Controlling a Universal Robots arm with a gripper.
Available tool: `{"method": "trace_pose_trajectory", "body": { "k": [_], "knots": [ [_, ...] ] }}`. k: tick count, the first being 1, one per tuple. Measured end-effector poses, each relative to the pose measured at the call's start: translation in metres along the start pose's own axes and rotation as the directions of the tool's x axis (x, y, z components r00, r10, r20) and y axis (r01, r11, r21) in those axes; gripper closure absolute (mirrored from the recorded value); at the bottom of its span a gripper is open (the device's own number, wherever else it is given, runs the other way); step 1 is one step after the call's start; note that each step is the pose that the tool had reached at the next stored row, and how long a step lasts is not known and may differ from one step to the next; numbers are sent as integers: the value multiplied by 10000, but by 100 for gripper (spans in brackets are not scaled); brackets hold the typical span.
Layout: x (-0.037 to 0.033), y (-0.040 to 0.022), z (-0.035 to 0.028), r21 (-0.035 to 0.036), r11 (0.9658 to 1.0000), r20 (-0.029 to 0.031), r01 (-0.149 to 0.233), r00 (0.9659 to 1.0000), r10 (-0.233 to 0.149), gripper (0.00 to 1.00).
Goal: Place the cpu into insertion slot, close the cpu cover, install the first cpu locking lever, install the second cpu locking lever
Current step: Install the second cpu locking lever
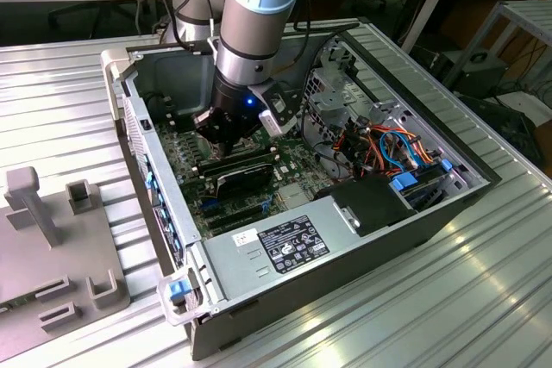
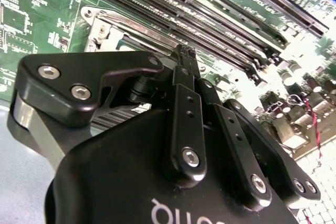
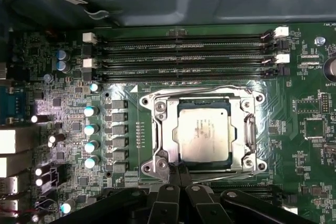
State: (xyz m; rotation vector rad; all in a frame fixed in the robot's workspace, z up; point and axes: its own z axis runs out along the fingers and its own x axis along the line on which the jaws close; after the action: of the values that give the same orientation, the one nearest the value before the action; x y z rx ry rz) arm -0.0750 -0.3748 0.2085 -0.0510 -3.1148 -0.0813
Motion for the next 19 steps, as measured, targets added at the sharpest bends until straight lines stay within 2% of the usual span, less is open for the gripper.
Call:
{"method": "trace_pose_trajectory", "body": {
  "k": [4,12,16,17,18,19],
  "knots": [
    [-14,16,34,-23,10000,-3,1,10000,-1,89],
    [-13,17,93,-135,9999,-22,3,10000,-3,89],
    [-21,28,72,-121,9999,-64,-1,10000,1,89],
    [-20,27,65,-142,9999,-58,-1,10000,0,89],
    [-14,26,130,6,10000,-68,-2,10000,2,89],
    [-13,31,118,115,9999,-112,-7,9999,8,89]
  ]
}}
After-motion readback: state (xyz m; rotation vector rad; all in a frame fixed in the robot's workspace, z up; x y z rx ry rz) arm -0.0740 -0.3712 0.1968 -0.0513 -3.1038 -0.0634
